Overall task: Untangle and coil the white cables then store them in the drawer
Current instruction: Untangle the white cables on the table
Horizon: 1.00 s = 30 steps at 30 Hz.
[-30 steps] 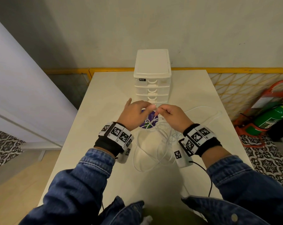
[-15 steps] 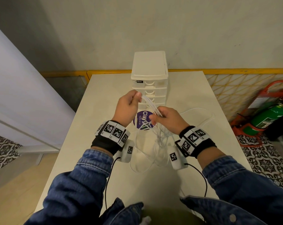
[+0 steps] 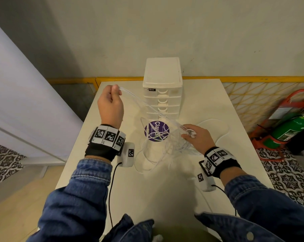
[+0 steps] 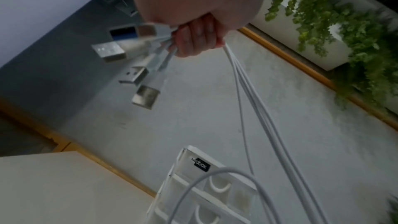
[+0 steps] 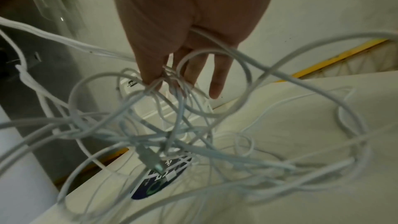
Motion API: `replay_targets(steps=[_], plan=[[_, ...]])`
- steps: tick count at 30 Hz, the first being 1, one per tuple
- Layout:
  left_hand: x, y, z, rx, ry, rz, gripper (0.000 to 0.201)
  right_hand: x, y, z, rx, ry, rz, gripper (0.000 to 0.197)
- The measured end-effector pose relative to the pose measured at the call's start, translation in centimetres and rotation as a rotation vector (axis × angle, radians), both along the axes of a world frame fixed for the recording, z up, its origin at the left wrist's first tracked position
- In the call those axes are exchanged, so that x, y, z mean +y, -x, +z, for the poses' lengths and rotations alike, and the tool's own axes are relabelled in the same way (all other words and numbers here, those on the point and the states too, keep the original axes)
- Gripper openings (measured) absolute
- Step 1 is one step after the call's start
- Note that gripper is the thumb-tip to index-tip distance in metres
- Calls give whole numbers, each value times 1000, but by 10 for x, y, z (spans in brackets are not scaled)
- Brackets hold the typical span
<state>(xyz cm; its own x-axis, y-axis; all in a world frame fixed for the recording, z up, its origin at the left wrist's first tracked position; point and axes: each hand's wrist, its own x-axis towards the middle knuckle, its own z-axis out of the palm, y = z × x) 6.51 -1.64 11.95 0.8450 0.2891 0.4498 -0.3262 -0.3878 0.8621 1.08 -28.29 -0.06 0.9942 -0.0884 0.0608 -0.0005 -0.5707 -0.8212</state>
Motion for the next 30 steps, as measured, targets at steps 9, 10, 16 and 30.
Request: replay_targets(steps=[9,10,16,30], plan=[[33,-9,-11,132,63,277,32,-12,2,10,-17,-167,-122,24],[38,-10,-12,149,81,315,32,-17,3,10,-11,-200,-182,29],[77,-14,-17,302,145,498,33,-57,7,-12,193,147,-425,25],[-28,13,-7,235,-243,-226,30,44,-9,48,70,163,192,71]])
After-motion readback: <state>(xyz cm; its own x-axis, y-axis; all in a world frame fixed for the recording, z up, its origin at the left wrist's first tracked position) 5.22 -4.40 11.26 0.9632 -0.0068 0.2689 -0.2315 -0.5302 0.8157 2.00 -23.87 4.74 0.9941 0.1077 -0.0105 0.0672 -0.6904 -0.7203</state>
